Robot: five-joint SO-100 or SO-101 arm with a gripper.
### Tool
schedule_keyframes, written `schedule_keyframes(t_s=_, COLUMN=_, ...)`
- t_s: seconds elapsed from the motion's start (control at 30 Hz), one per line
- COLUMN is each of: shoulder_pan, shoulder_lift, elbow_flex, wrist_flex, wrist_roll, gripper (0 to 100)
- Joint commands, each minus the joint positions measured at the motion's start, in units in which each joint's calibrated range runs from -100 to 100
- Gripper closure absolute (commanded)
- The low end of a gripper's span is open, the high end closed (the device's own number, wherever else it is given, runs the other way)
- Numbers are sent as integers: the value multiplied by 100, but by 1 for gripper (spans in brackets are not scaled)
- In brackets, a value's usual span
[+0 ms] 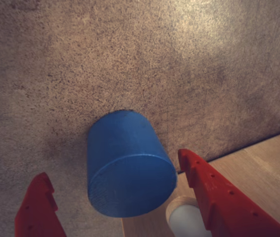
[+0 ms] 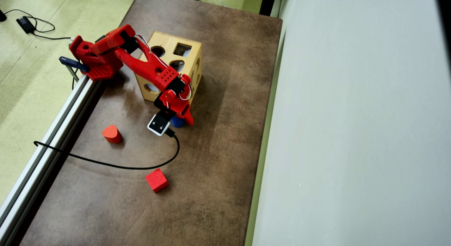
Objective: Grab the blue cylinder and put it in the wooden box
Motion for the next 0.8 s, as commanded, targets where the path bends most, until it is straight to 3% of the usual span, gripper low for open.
schedule_keyframes(t_s=0.0, shoulder_pan=68, shoulder_lift=-62, elbow_flex=-154, wrist_flex=-16, wrist_roll=-15, gripper=62)
schedule_keyframes(t_s=0.47, shoulder_pan=127, shoulder_lift=-62, elbow_flex=-162, wrist_flex=-16, wrist_roll=-15, gripper=63)
schedule_keyframes(t_s=0.77, shoulder_pan=127, shoulder_lift=-79, elbow_flex=-252, wrist_flex=-56, wrist_roll=-20, gripper=87)
